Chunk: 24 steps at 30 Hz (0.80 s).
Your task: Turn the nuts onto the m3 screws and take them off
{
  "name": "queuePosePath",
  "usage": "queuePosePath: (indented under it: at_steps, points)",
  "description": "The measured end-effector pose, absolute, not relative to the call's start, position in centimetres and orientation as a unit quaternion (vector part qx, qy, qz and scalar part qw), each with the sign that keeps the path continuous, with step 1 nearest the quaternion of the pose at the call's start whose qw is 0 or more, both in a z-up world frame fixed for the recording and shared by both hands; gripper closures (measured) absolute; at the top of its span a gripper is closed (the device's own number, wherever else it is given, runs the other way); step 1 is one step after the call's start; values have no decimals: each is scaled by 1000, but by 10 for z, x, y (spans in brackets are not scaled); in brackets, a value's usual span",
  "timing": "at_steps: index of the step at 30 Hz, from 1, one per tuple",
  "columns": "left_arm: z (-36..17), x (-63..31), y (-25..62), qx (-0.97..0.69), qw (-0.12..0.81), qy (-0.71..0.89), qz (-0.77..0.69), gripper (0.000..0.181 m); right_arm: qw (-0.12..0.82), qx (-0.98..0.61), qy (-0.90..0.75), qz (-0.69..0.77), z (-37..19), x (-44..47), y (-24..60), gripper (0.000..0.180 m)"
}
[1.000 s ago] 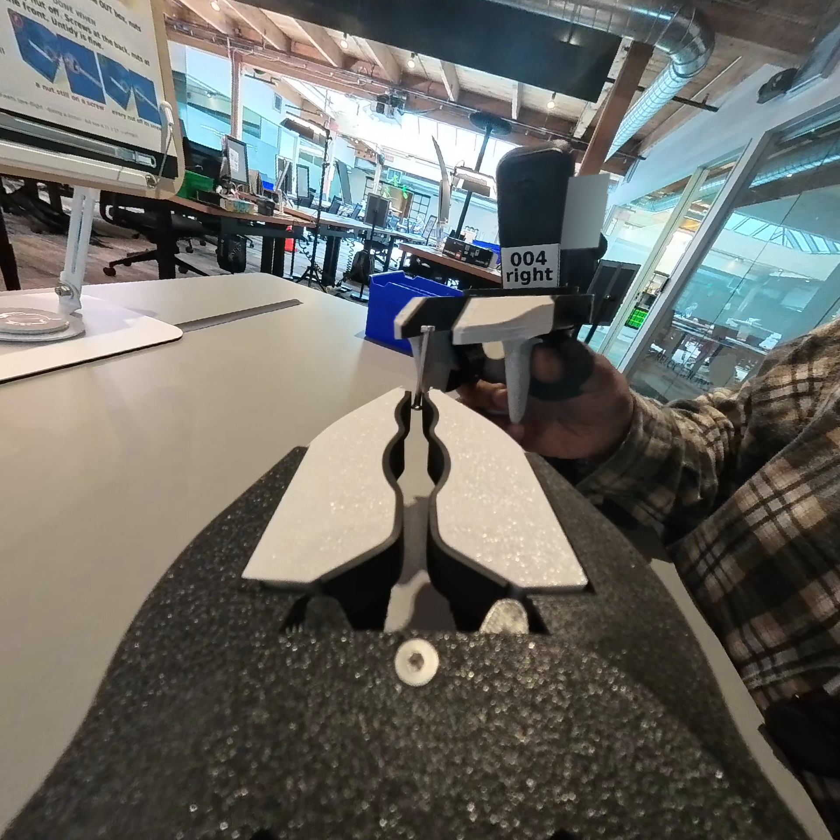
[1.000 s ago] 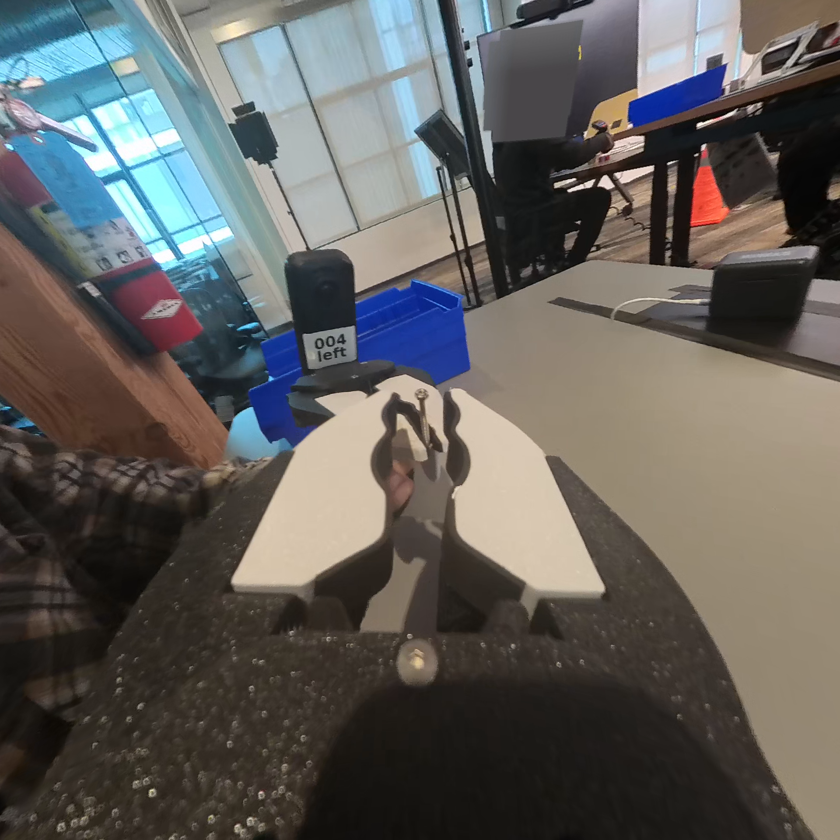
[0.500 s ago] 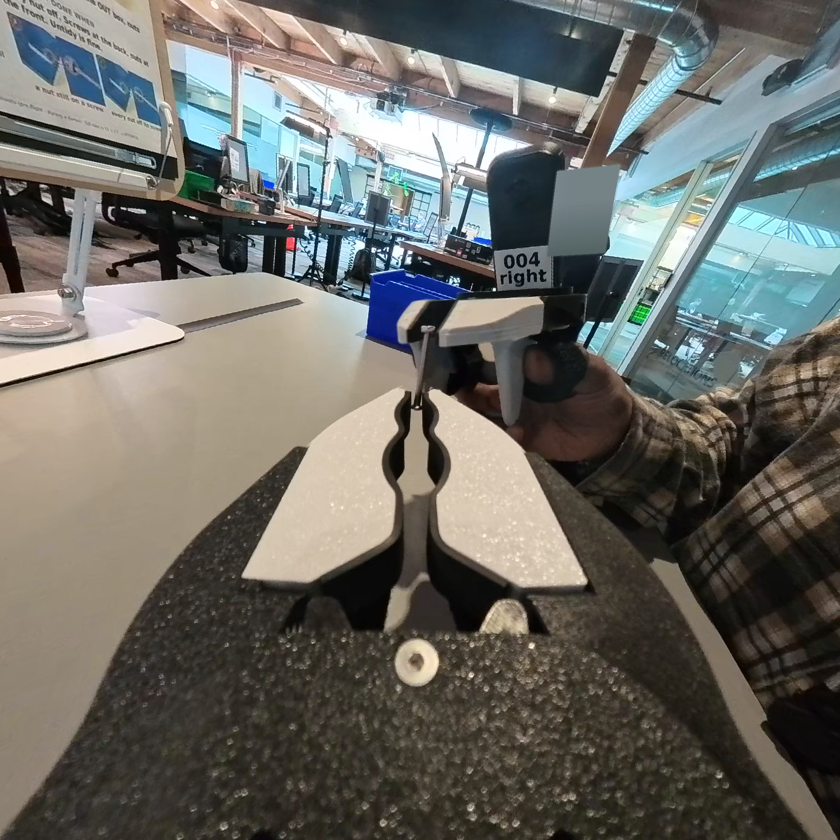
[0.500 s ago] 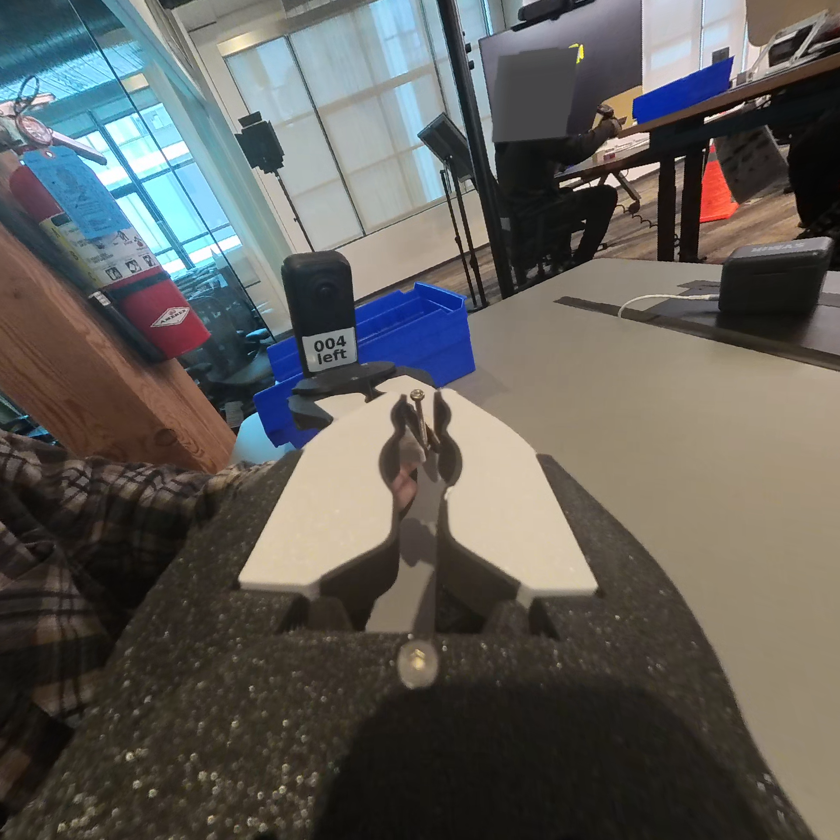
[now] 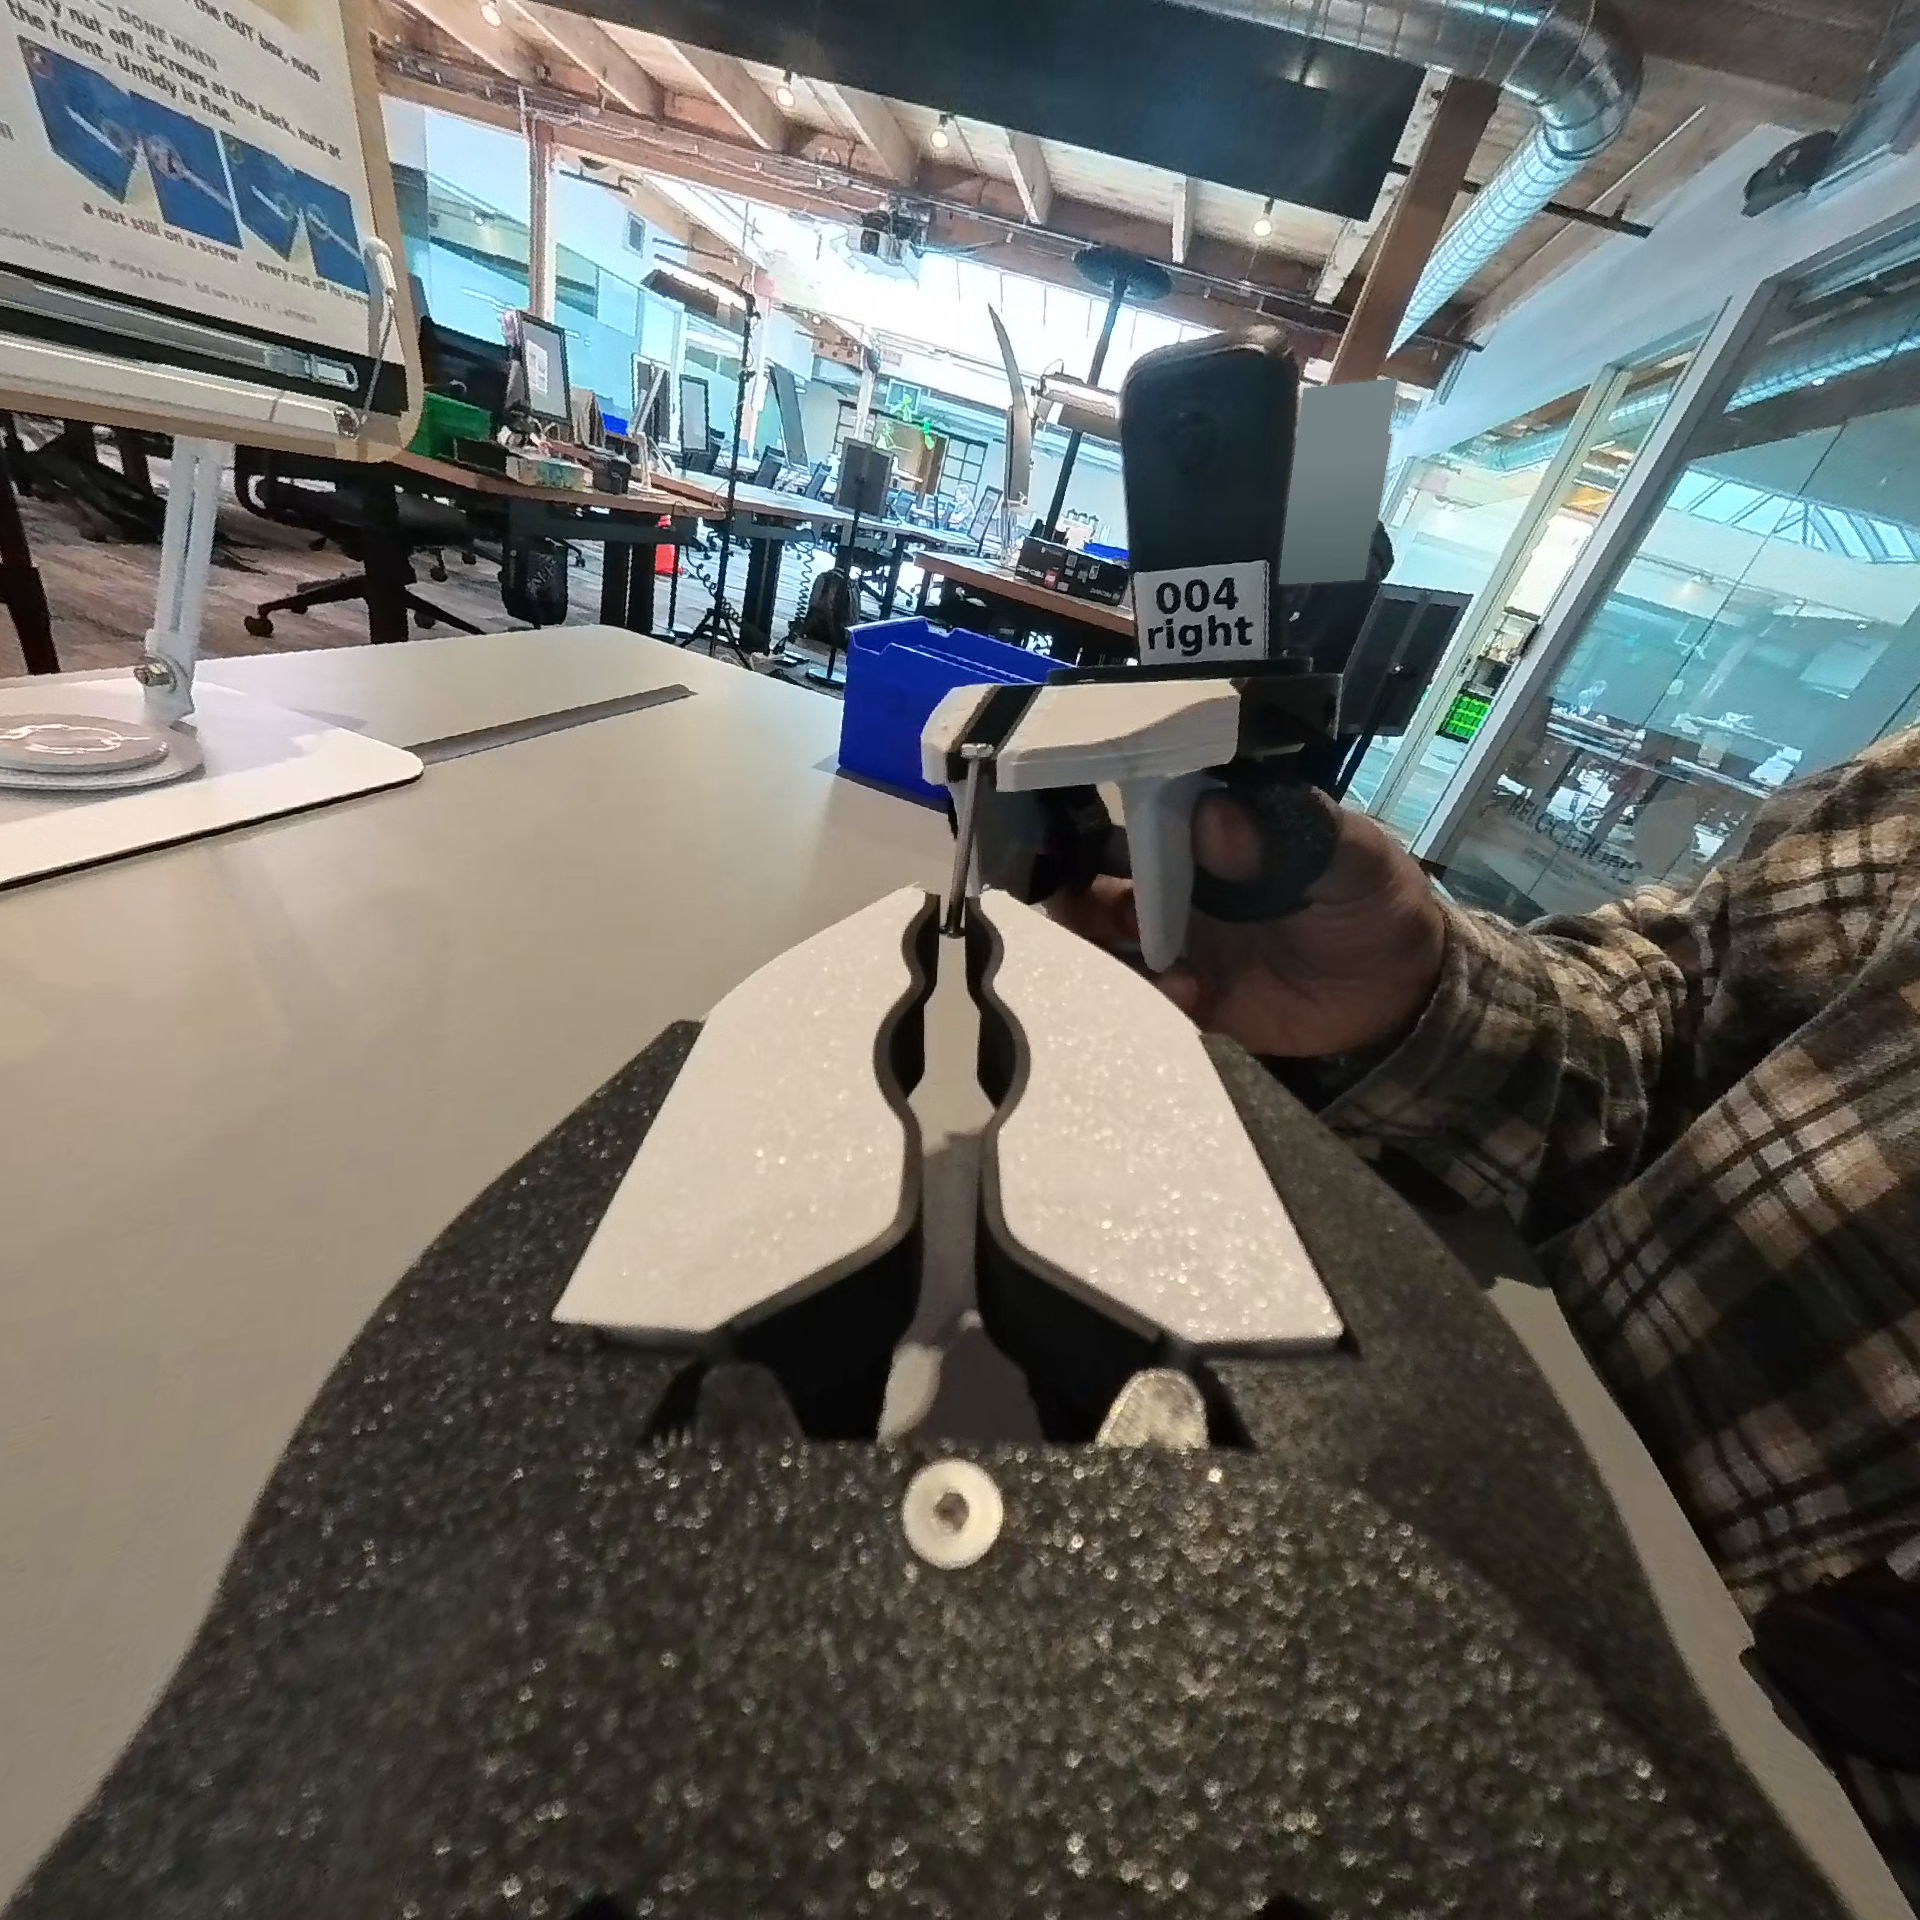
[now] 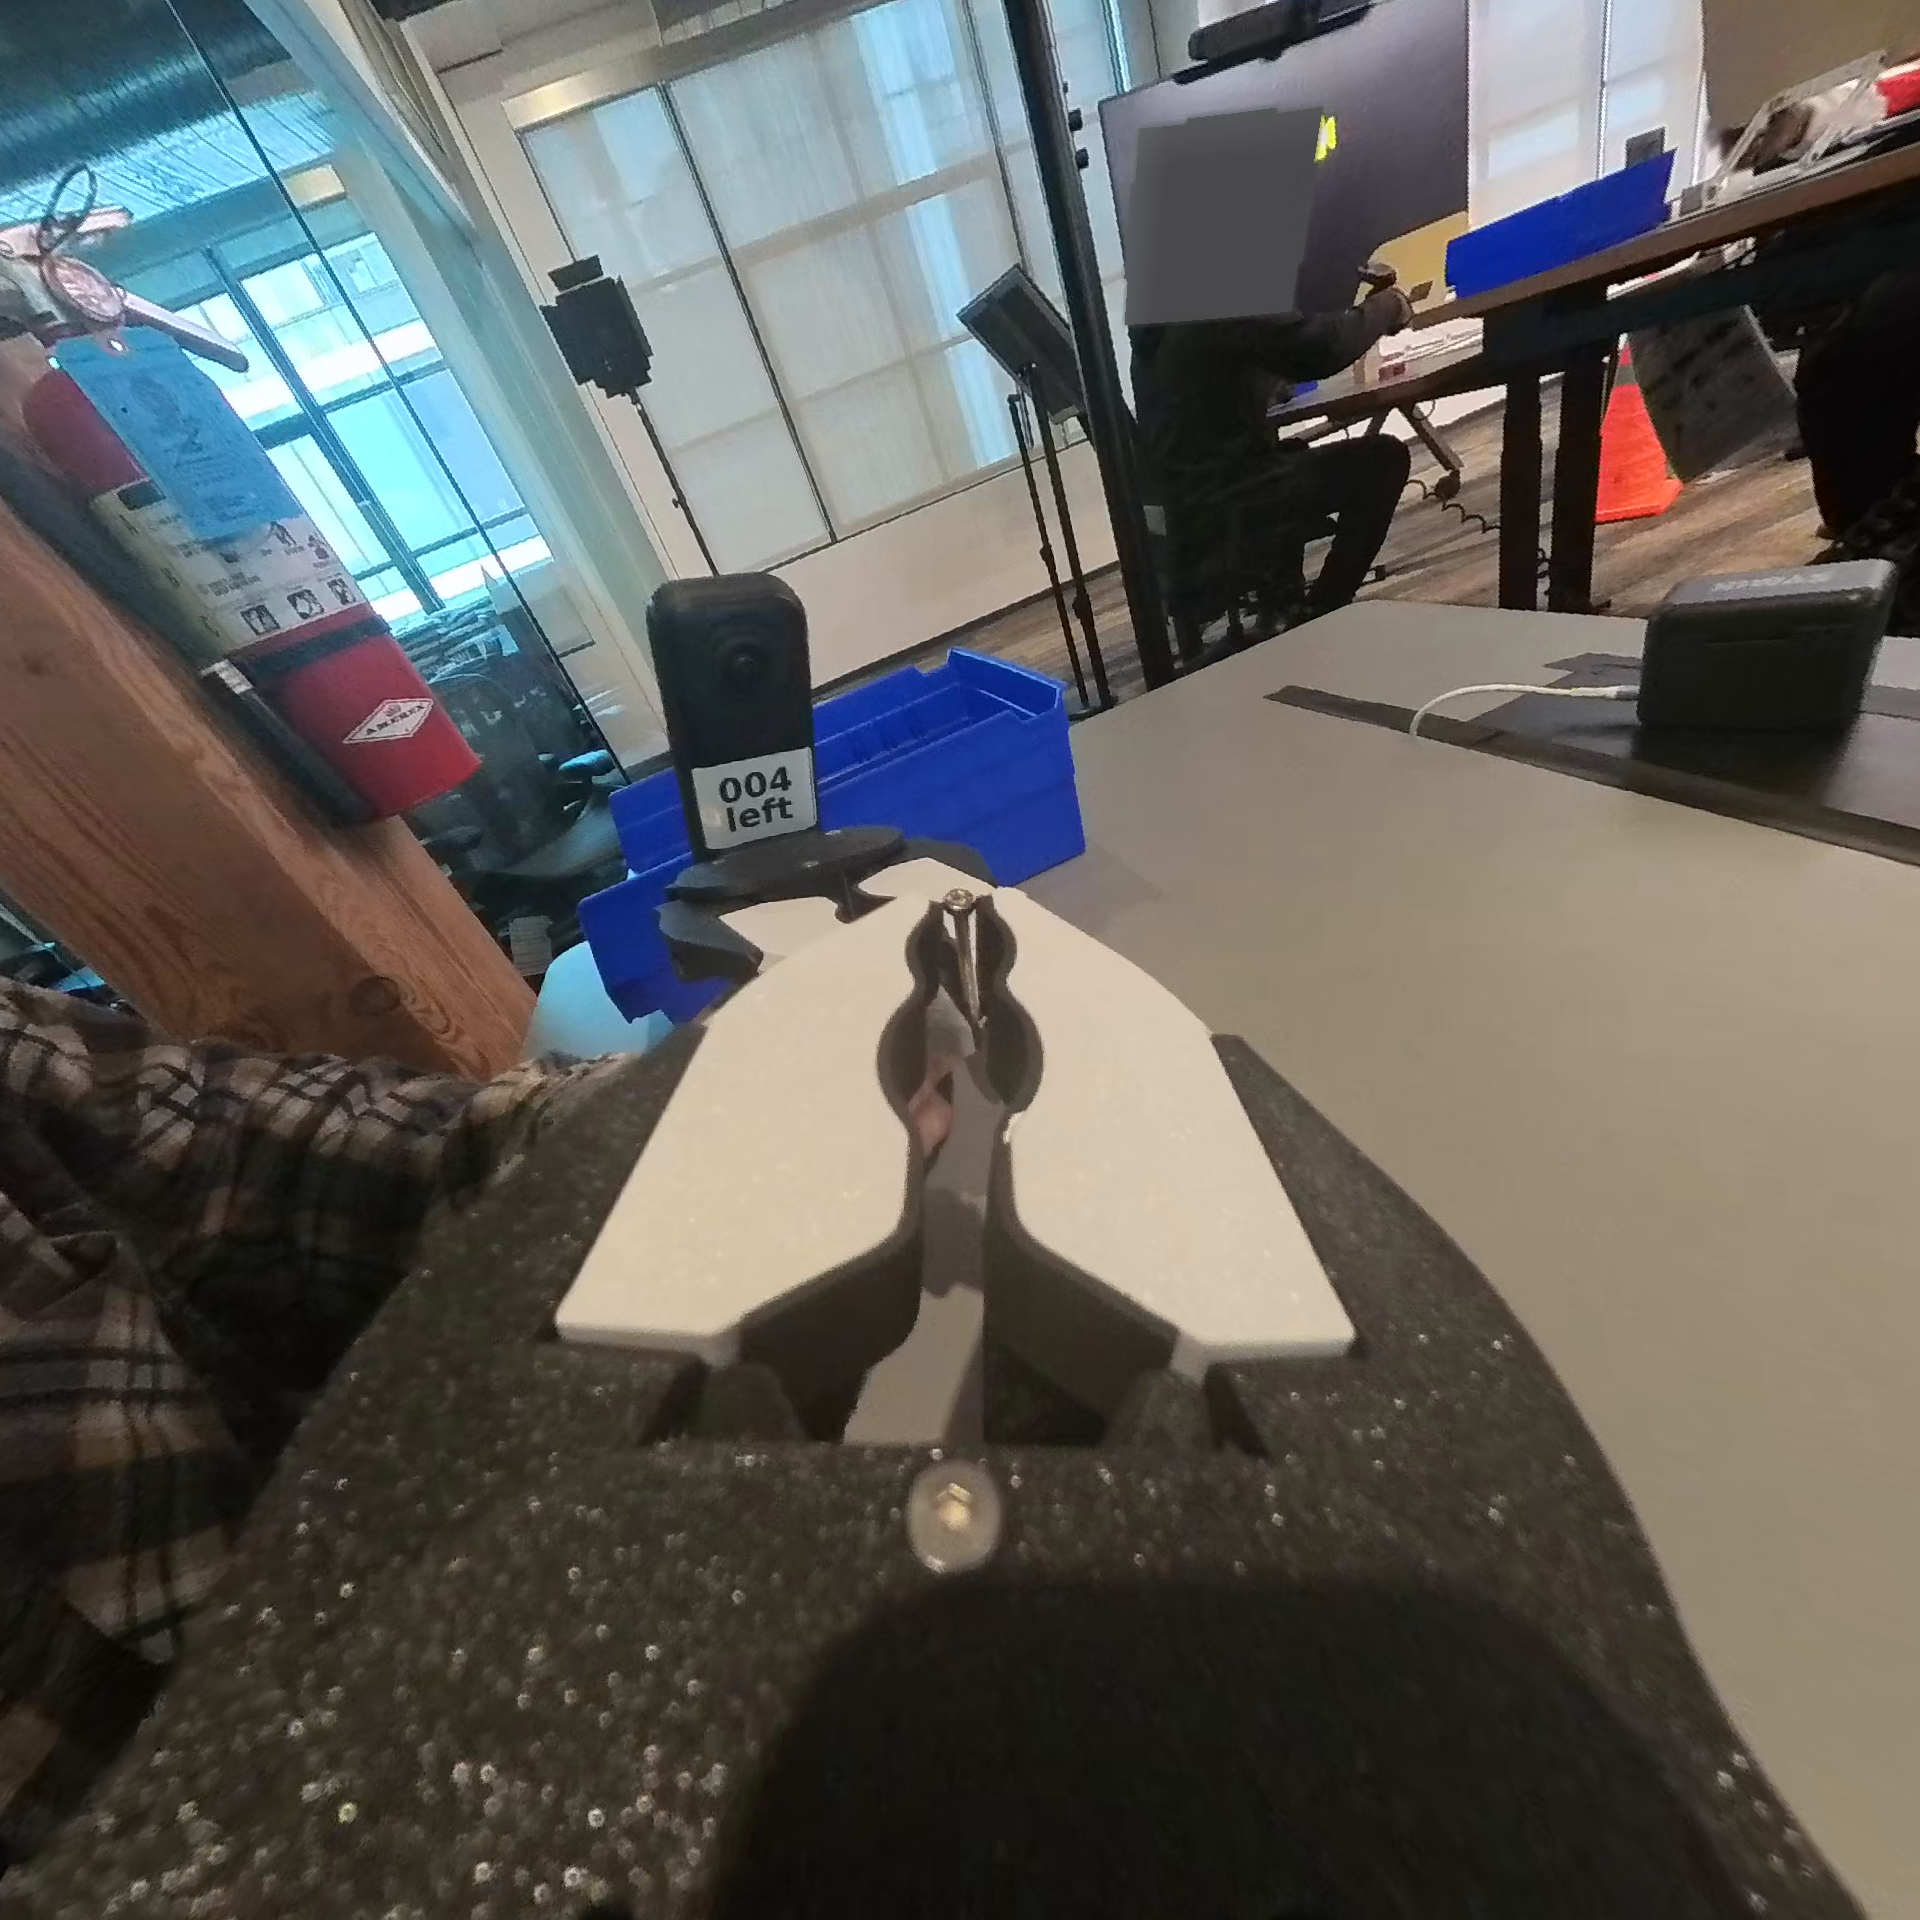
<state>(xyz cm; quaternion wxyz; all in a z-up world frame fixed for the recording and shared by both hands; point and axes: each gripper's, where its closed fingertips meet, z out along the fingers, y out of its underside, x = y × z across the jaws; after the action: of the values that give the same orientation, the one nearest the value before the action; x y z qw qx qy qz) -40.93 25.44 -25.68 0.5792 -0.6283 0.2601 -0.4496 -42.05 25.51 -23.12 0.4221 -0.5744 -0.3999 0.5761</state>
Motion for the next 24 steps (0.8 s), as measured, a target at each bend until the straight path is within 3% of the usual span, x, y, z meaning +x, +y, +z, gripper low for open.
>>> queuePosePath:
  at_steps: [24]
  points:
    - [-261,-402,250,-630,581,299,-421,177,454,-537,-513,492,-224,-407,248,174]
